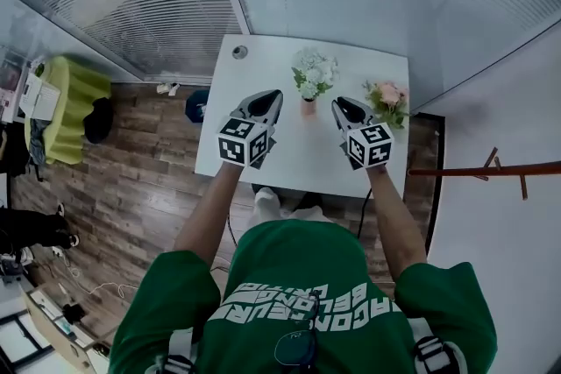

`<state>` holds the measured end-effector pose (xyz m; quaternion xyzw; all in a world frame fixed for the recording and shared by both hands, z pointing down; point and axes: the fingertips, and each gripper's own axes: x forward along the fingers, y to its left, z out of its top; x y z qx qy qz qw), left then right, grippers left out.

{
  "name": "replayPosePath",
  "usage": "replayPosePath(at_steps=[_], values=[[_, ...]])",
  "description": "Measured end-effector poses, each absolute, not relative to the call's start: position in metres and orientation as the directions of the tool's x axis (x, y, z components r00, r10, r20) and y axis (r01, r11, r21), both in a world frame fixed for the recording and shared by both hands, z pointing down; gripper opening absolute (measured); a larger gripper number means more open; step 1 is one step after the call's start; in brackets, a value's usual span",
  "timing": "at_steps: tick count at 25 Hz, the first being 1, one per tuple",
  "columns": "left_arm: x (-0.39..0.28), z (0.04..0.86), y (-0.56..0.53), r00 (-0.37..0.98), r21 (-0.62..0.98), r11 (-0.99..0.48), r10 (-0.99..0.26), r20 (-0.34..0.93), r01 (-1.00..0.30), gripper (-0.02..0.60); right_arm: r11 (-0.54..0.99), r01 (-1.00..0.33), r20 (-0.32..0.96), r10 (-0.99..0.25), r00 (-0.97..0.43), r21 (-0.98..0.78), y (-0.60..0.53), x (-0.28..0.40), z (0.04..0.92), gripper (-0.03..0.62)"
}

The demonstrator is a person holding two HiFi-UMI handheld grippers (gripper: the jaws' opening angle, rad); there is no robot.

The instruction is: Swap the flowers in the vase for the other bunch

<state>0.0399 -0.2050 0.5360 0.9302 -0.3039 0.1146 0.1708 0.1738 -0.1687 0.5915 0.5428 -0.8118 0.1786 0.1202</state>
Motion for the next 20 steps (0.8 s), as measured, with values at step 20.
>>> replayPosePath(at_steps=[20], values=[[0.032,0.57,-0.168,0.696,0.225,-0.661,-0.648,0.308,-0.716,0.002,0.498,-0.841,0.438,-0.721,-0.536,-0.21,-0.196,0.158,0.681,0.238]])
